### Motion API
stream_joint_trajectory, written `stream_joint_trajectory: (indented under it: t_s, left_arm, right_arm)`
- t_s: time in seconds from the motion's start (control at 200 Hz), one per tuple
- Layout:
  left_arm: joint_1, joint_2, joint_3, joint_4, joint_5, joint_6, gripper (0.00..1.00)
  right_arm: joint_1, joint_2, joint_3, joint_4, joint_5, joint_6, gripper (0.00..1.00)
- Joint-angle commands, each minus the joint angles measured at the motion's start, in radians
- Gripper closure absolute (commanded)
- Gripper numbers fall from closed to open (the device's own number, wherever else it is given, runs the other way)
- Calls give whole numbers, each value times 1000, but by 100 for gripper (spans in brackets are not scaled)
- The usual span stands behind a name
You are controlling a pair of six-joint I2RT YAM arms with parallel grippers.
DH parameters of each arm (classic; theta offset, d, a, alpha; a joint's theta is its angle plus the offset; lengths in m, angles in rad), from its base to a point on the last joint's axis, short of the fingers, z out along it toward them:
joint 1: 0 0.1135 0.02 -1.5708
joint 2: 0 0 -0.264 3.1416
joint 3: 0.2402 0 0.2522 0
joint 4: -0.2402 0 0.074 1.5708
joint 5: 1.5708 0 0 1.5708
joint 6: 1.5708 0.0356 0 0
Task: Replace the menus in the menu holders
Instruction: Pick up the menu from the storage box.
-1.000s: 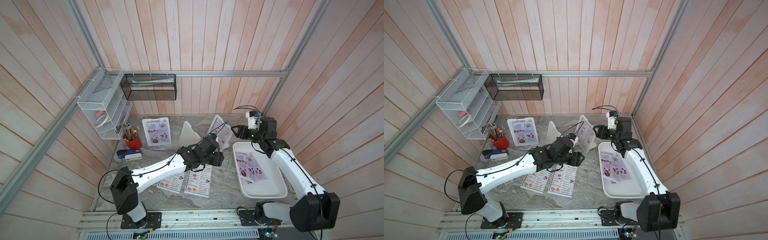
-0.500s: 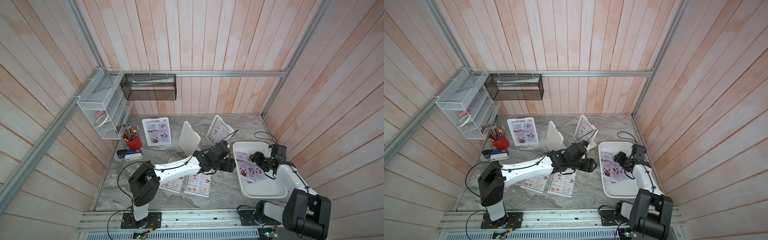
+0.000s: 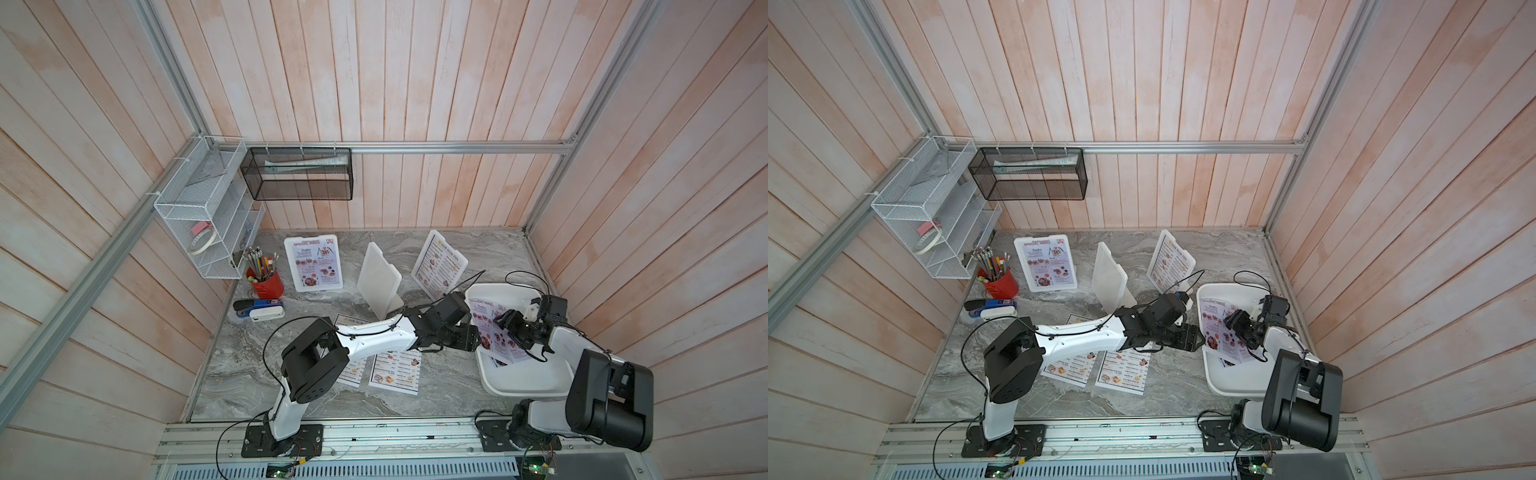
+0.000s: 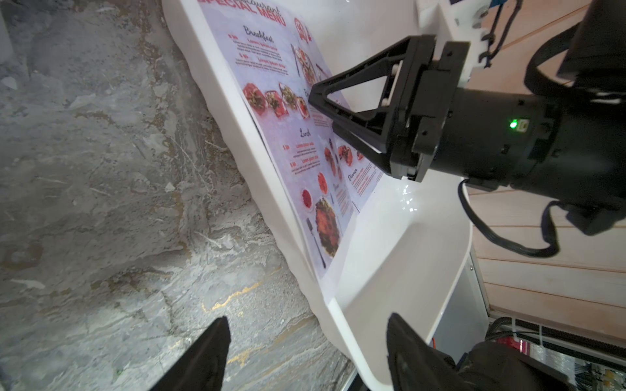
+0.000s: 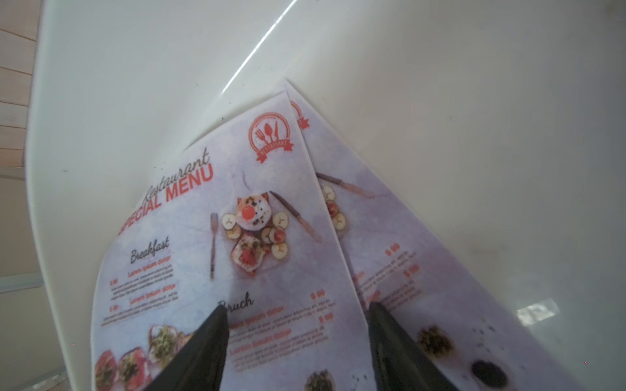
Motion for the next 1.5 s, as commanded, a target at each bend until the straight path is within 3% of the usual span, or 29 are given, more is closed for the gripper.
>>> stream_joint_trajectory:
  t_s: [0.0, 0.22, 0.865, 1.23, 1.495]
  left_arm:
    - [4, 40, 39, 38, 20, -9, 26]
    - [25, 60, 46, 73, 24, -11, 31]
    - [37, 108, 59, 124, 50, -24, 75]
    - [51, 122, 61, 147, 41, -48, 76]
    - [64, 126, 64, 171, 45, -53, 94]
  right_arm:
    - [-3, 23, -27, 16, -75, 11, 34]
    - [5, 46, -40, 37, -117, 10, 36]
    - [34, 61, -20, 36, -103, 12, 39]
    - [36, 61, -12, 33, -105, 8, 40]
    - [37, 56, -3, 23, -102, 4, 39]
